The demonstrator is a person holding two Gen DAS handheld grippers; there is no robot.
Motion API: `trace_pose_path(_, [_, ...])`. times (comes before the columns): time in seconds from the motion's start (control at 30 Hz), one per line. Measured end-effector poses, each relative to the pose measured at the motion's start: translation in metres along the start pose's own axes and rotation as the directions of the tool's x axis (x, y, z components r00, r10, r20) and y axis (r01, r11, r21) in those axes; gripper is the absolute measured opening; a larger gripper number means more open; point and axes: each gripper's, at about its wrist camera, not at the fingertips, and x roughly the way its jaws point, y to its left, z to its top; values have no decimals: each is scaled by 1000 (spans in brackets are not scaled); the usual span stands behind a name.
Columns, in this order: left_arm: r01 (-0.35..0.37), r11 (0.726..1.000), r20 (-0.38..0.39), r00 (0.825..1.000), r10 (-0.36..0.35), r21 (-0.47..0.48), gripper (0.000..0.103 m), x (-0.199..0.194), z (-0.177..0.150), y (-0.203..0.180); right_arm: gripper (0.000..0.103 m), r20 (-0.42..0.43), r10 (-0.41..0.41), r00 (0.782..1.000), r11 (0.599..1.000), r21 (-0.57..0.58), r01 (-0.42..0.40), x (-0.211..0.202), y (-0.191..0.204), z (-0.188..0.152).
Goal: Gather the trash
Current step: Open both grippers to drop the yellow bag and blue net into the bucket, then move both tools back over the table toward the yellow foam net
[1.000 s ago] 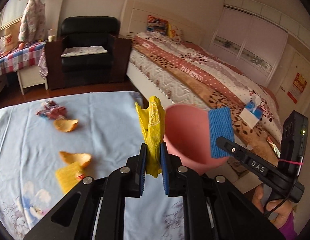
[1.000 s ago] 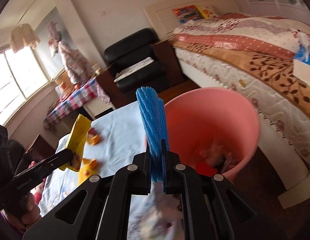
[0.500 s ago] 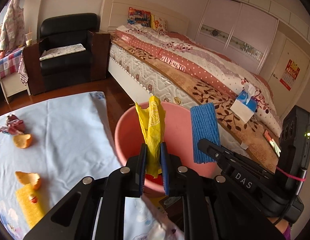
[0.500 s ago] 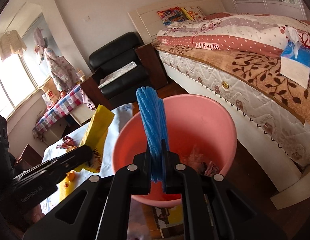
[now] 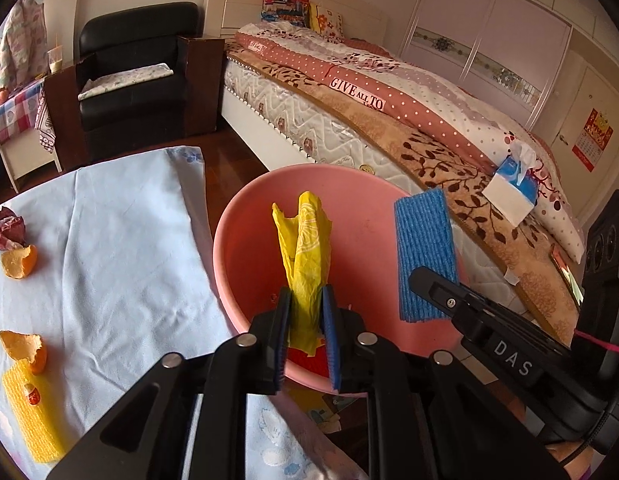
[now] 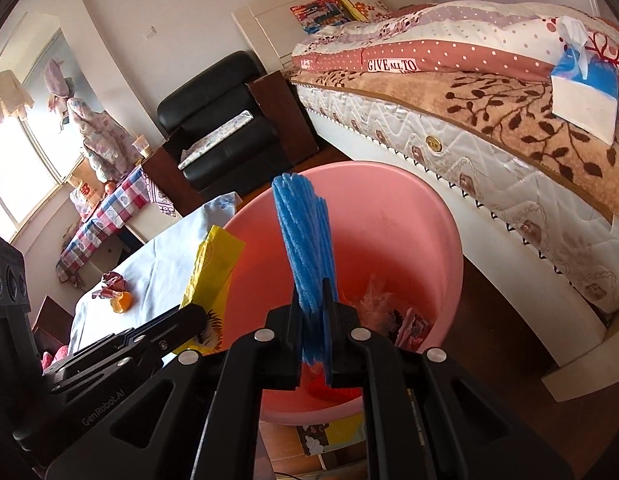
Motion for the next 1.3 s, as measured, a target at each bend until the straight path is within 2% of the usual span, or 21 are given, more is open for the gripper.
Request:
trace_pose_path(0.13, [-8,1000,12,1000,8,-15,38,-1,0,2,8,-6,15,1000,999,45,-15,1,-5,0])
trace_pose_path(0.27, [-18,1000,20,1000,18,-21,41,-5,1,4,10,-12,17,1000,998,55,-16,1,-6,-1])
trace_pose_path(0.33, [-22,999,26,999,23,-24,41,-7,1,5,22,-7,16,1000,999,49,-16,-1,-4,-2])
trace_pose_path(0.43, [-27,999,28,999,28,-30,42,-11,1,8,31,6,23,1000,999,28,-23,-7,2,-3])
trace_pose_path(0.83, [-74,996,80,994,78,-49,42,-43,-4,22,32,41,13,999,999,-37,-12,-28,25,-6])
trace_pose_path(1.0, [-104,993,90,990,108,-50,47,-61,-10,30,32,44,25,999,998,-58,-22,-38,38,-15])
trace_pose_path(1.3, [-160,984,123,978,168,-76,50,-97,-30,54,32,26,67,997,991,-118,-63,-57,73,-35])
